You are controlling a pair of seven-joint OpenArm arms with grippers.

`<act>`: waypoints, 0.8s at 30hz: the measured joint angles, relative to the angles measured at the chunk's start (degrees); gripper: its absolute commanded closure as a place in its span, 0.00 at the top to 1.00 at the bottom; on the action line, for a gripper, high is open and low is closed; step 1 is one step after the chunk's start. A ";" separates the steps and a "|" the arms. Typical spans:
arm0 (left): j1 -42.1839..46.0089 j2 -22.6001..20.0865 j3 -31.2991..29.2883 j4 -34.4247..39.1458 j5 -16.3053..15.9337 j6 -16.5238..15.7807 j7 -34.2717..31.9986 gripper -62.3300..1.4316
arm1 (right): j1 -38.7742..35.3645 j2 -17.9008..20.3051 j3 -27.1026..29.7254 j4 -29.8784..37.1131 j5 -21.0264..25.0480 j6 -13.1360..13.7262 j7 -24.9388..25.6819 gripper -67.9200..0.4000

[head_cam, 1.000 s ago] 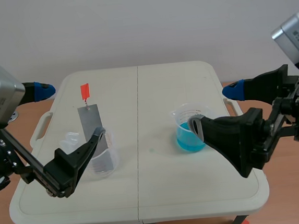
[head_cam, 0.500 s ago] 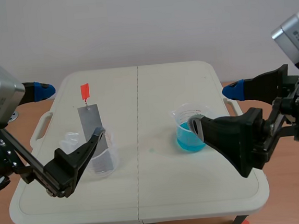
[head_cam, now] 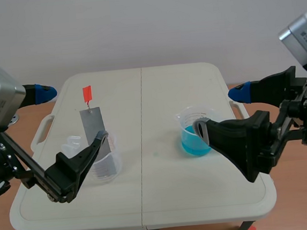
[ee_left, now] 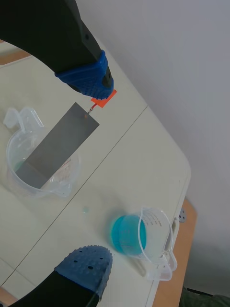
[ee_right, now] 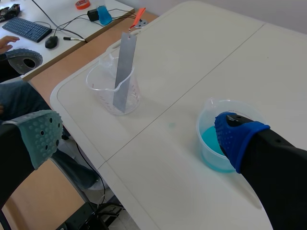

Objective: Hold the metal plate by the orange handle, dip it into the blue solution, take it out and point at it, then put the plate back in the beaker on the left.
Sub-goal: 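Return to the home posture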

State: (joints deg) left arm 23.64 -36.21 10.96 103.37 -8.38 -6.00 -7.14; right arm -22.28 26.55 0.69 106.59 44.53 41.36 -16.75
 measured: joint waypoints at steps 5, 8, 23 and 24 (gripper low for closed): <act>0.00 0.00 0.00 0.00 0.00 0.00 0.00 1.00 | 0.00 -0.02 0.00 0.00 0.00 0.00 0.00 0.98; 0.00 0.00 0.00 0.00 0.00 0.00 0.00 1.00 | 0.00 -0.02 0.00 0.00 0.00 0.02 0.00 0.98; -1.73 0.00 -0.33 0.00 0.00 0.17 -0.17 1.00 | 0.02 -0.02 0.00 0.00 0.00 0.02 0.00 0.98; -1.73 0.00 -0.33 0.00 0.00 0.17 -0.17 1.00 | 0.02 -0.02 0.00 0.00 0.00 0.02 0.00 0.98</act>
State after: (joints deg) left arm 21.91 -36.21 10.63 103.37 -8.38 -5.82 -7.31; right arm -22.26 26.52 0.69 106.59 44.53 41.39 -16.75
